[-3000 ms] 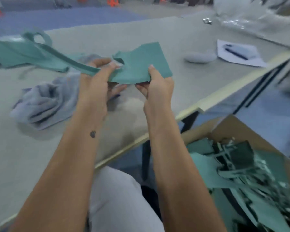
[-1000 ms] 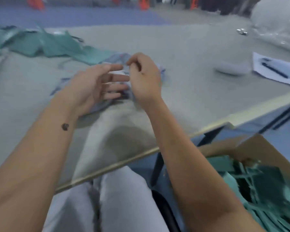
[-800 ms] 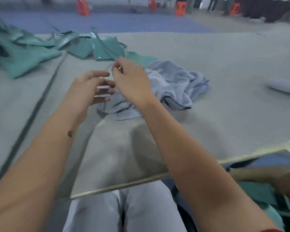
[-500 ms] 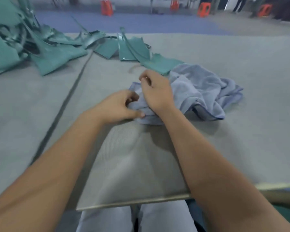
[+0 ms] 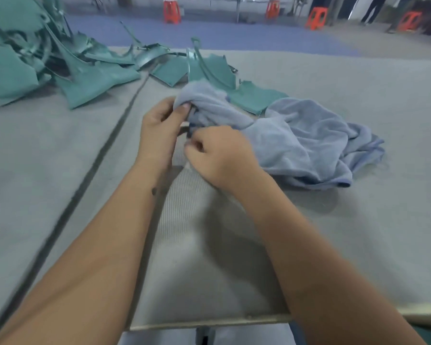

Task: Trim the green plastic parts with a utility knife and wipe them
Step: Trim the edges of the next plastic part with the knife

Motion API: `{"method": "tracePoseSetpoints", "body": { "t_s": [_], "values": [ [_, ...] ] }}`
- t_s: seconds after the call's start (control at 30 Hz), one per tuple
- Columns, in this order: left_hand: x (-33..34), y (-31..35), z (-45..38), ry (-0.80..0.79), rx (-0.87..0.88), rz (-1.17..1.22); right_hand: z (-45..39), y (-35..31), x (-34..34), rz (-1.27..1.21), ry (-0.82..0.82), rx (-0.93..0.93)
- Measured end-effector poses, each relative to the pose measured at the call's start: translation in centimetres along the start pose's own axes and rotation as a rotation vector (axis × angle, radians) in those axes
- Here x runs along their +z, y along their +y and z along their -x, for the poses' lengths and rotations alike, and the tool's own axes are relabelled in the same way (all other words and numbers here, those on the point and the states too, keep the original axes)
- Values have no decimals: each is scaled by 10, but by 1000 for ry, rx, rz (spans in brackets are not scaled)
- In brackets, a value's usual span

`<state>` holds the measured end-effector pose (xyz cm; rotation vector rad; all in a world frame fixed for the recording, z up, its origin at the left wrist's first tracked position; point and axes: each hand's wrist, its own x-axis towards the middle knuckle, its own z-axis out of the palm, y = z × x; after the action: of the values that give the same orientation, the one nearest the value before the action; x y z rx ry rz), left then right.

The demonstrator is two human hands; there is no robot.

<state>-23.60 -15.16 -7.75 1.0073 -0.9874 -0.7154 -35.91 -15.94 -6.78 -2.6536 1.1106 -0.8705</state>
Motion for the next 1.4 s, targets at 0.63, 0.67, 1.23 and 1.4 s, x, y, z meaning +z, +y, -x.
{"method": "tracePoseSetpoints", "body": {
  "t_s": [0.63, 0.67, 1.23, 1.4],
  "values": [
    [-1, -26, -1, -156, -153, -624, -7, 81, -51, 48, 245, 495],
    [0, -27, -1, -166, -149, -666, -9, 73, -40, -1, 138, 462],
    [0, -35, -16, -126, -196, -660, -90, 128, 12, 320, -145, 403],
    [0, -39, -18, -67, -208, -596, -99, 114, 11, -63, 209, 427]
  ]
}}
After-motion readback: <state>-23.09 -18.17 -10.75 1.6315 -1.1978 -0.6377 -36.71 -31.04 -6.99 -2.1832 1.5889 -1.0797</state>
